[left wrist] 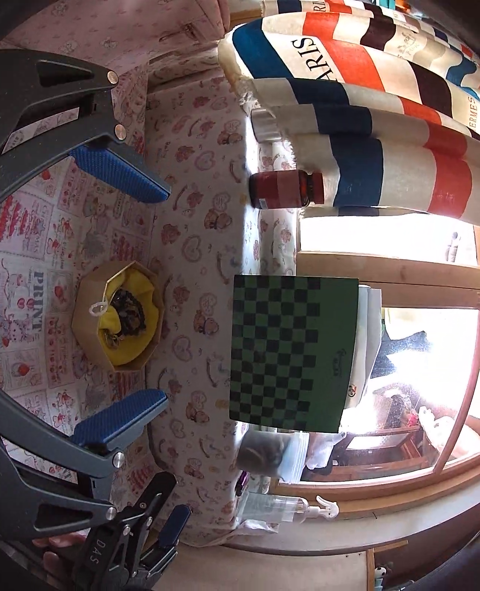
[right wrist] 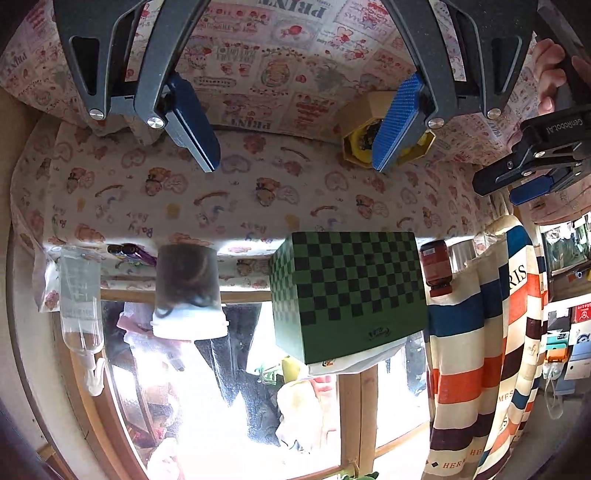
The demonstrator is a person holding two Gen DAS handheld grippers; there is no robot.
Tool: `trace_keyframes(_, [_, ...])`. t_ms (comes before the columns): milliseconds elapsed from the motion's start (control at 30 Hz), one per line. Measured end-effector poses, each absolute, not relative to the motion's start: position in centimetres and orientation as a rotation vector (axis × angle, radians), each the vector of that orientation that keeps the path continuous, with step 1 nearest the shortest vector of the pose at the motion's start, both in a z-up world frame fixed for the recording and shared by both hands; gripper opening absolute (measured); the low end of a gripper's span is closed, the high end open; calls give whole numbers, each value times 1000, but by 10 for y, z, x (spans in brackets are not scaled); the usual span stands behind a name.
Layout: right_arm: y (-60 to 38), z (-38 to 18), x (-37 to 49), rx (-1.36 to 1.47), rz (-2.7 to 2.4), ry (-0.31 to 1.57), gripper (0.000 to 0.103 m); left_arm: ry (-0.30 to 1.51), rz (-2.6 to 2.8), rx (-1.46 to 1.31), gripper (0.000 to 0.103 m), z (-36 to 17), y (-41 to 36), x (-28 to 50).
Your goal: Organize jewelry
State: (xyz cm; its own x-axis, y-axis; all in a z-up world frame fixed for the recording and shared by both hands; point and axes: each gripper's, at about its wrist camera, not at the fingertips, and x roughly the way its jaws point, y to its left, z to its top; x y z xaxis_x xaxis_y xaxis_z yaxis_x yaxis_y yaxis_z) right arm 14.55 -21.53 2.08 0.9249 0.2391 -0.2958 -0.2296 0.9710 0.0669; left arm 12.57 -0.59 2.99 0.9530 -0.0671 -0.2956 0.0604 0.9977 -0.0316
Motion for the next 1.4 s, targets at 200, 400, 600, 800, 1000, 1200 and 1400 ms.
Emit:
trace_keyframes(200, [-223,12,145,19,222,316,86,260,-69,54,100,15,-23,122])
trace_keyframes(400, [-228,9,151,41,187,346,86,206,-44,47,102,15,-25,111])
trace_keyframes(600, [-225,9,149,20,169,342,88,170,-26,56,102,17,-25,105])
trace_keyframes(800, [-224,9,148,10,164,337,88,165,-10,22,102,17,-18,105])
trace_keyframes(1000, [-223,10,146,8,159,333,88,169,-9,29,102,16,-20,105])
trace_keyframes(1200, [-223,10,146,8,162,333,88,171,-8,28,102,16,-19,105])
trace_keyframes(1400, [-221,11,143,1,186,330,88,176,5,14,102,17,-14,108])
